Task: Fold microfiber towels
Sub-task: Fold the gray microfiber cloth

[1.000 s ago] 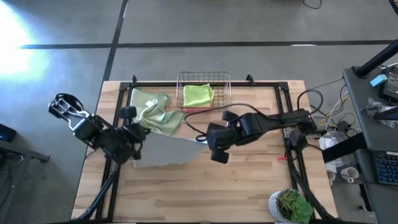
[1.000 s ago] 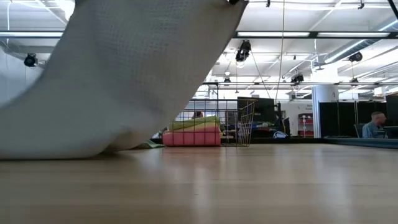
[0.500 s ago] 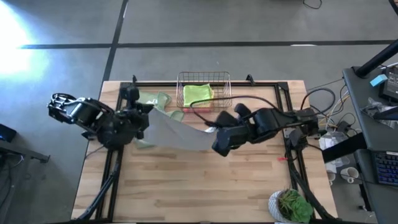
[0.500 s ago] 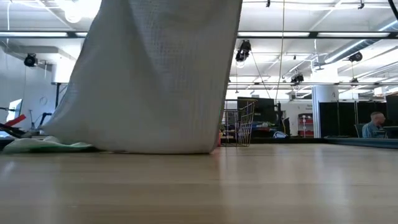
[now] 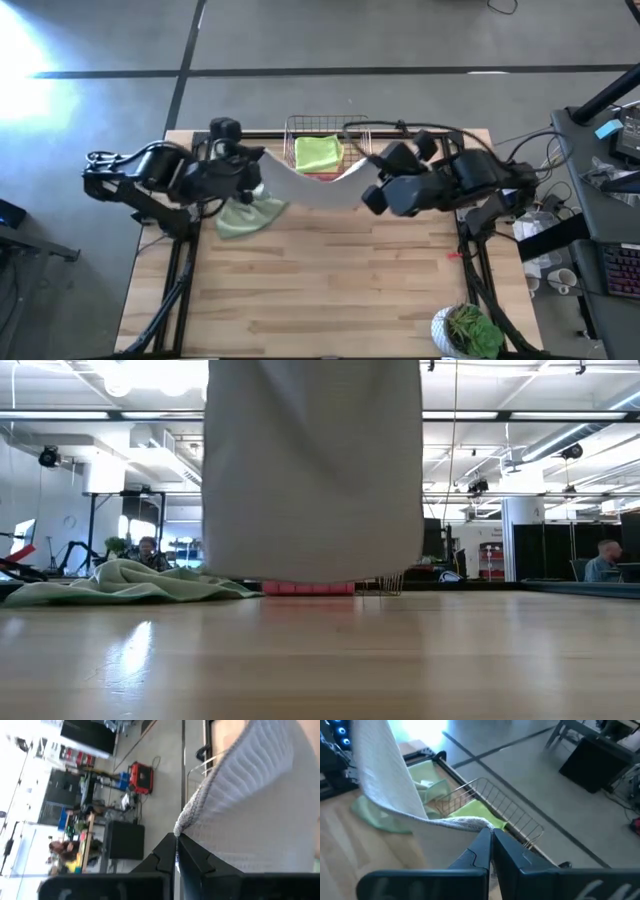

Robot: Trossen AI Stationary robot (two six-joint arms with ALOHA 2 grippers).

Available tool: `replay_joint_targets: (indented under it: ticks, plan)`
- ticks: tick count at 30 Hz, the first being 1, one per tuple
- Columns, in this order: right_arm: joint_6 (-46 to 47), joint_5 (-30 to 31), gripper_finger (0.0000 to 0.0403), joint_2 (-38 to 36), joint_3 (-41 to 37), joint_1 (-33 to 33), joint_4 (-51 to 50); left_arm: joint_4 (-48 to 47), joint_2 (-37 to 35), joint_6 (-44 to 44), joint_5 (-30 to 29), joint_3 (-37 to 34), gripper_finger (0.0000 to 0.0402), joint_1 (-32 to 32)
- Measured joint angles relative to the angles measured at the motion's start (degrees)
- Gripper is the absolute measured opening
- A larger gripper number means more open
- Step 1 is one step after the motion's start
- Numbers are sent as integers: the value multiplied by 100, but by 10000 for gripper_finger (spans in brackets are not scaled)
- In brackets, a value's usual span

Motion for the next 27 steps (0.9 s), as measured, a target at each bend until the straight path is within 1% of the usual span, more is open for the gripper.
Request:
replay_joint_targets:
  ticks: [2,5,7,11,14,20,23,25,27]
  plan:
    - [-123,26,8,-81,0,-11,0,69,116,-59,76,0,0,161]
    - [-497,54,8,-177,-1,-66,0,333,336,-184,467,0,0,364]
    - [-718,46,8,-232,-2,-172,2,465,515,-53,625,0,0,525]
    - [-1070,78,8,-354,-3,-473,0,740,778,367,625,-2,0,953]
    - [-1390,91,8,-399,-2,-643,1,993,887,441,610,-2,0,1210]
    - [-1694,14,8,-455,-4,-708,4,992,913,422,608,118,0,1342]
    - [-1621,-222,8,-494,-4,-706,4,997,835,378,635,166,0,1255]
    - [-1349,-479,8,-499,-4,-661,4,985,768,108,796,166,0,1151]
    - [-1088,-895,8,-497,-4,-577,4,858,690,-464,1415,160,0,1042]
